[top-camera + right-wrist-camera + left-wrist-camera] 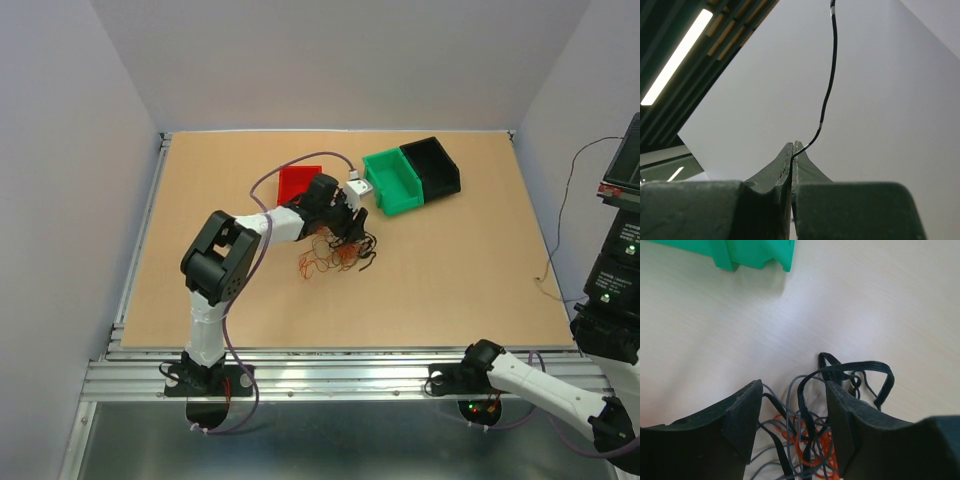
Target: Untangle the cables
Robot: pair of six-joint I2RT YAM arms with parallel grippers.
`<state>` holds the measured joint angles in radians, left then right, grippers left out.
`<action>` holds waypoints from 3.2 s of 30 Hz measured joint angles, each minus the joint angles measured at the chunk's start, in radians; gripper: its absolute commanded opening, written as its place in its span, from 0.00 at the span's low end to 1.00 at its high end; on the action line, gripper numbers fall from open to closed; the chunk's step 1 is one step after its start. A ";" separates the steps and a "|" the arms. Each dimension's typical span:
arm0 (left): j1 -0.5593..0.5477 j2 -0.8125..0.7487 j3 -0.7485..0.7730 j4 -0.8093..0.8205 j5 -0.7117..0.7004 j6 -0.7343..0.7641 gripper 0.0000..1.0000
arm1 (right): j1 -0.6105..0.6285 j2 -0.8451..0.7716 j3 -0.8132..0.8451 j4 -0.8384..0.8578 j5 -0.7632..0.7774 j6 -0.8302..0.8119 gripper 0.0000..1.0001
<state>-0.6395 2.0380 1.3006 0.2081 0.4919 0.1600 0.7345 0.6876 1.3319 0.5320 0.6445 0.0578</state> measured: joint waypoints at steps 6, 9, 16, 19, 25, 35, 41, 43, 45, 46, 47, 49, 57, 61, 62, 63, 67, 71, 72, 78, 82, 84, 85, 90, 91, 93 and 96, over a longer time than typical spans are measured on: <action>0.000 -0.142 -0.046 0.024 -0.009 0.005 0.67 | 0.000 0.012 -0.061 0.015 0.021 -0.027 0.01; 0.000 -0.192 -0.062 0.047 -0.017 0.008 0.67 | 0.000 0.057 -0.078 0.050 0.052 -0.069 0.00; 0.000 -0.283 -0.130 0.090 -0.061 0.012 0.71 | 0.000 0.223 -0.079 0.107 0.063 -0.150 0.01; 0.000 -0.320 -0.172 0.112 -0.099 0.011 0.73 | 0.000 0.294 -0.078 0.131 0.063 -0.175 0.01; 0.000 -0.375 -0.215 0.159 -0.154 0.011 0.75 | 0.000 0.464 -0.067 0.215 0.083 -0.266 0.01; 0.000 -0.383 -0.227 0.193 -0.186 0.011 0.75 | -0.119 0.638 0.001 0.318 0.108 -0.263 0.01; 0.000 -0.385 -0.232 0.197 -0.187 0.010 0.75 | -0.241 0.754 0.063 0.350 0.108 -0.200 0.00; 0.000 -0.388 -0.236 0.201 -0.185 0.010 0.75 | -0.263 0.817 0.108 0.351 0.106 -0.197 0.00; 0.000 -0.391 -0.240 0.204 -0.185 0.010 0.75 | -0.278 0.874 0.149 0.351 0.106 -0.196 0.01; 0.000 -0.392 -0.242 0.203 -0.185 0.010 0.75 | -0.289 0.908 0.177 0.351 0.103 -0.196 0.01; 0.000 -0.393 -0.242 0.204 -0.184 0.010 0.75 | -0.294 0.932 0.196 0.351 0.101 -0.196 0.01; 0.000 -0.394 -0.242 0.208 -0.182 0.010 0.75 | -0.311 0.978 0.234 0.348 0.099 -0.194 0.01; 0.000 -0.394 -0.243 0.212 -0.180 0.010 0.75 | -0.401 1.061 0.304 0.336 0.084 -0.139 0.01; 0.000 -0.394 -0.243 0.213 -0.178 0.011 0.75 | -0.428 1.083 0.306 0.337 0.084 -0.110 0.01; 0.000 -0.394 -0.243 0.213 -0.178 0.010 0.75 | -0.431 1.092 0.306 0.335 0.083 -0.103 0.00; 0.000 -0.394 -0.243 0.213 -0.177 0.010 0.75 | -0.431 1.099 0.306 0.334 0.081 -0.098 0.01; 0.000 -0.394 -0.243 0.213 -0.174 0.010 0.75 | -0.431 1.111 0.306 0.317 0.066 -0.065 0.00; 0.000 -0.394 -0.244 0.214 -0.171 0.010 0.75 | -0.431 1.111 0.306 0.313 0.042 -0.039 0.00; 0.000 -0.394 -0.244 0.214 -0.170 0.010 0.75 | -0.431 1.111 0.306 0.311 0.033 -0.034 0.01; 0.000 -0.394 -0.244 0.214 -0.157 0.010 0.75 | -0.423 1.111 0.305 0.307 0.002 -0.013 0.01; 0.000 -0.394 -0.244 0.214 -0.156 0.009 0.75 | -0.410 1.112 0.305 0.306 -0.006 -0.013 0.01; 0.000 -0.394 -0.244 0.214 -0.156 0.010 0.75 | -0.396 1.114 0.305 0.306 -0.009 -0.021 0.01; 0.000 -0.394 -0.244 0.214 -0.156 0.010 0.75 | -0.385 1.118 0.306 0.307 -0.009 -0.026 0.01; 0.000 -0.394 -0.244 0.214 -0.156 0.010 0.75 | -0.344 1.146 0.306 0.306 -0.009 -0.053 0.01; 0.000 -0.394 -0.244 0.214 -0.156 0.010 0.75 | -0.337 1.152 0.306 0.305 -0.009 -0.054 0.01; 0.000 -0.394 -0.244 0.214 -0.156 0.010 0.75 | -0.332 1.164 0.306 0.306 -0.007 -0.054 0.01; 0.000 -0.394 -0.244 0.214 -0.155 0.010 0.75 | -0.334 1.184 0.314 0.305 0.014 -0.068 0.01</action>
<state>-0.6392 1.6444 1.0569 0.4221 0.3367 0.1696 0.4007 1.8721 1.6463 0.8368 0.6582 -0.0105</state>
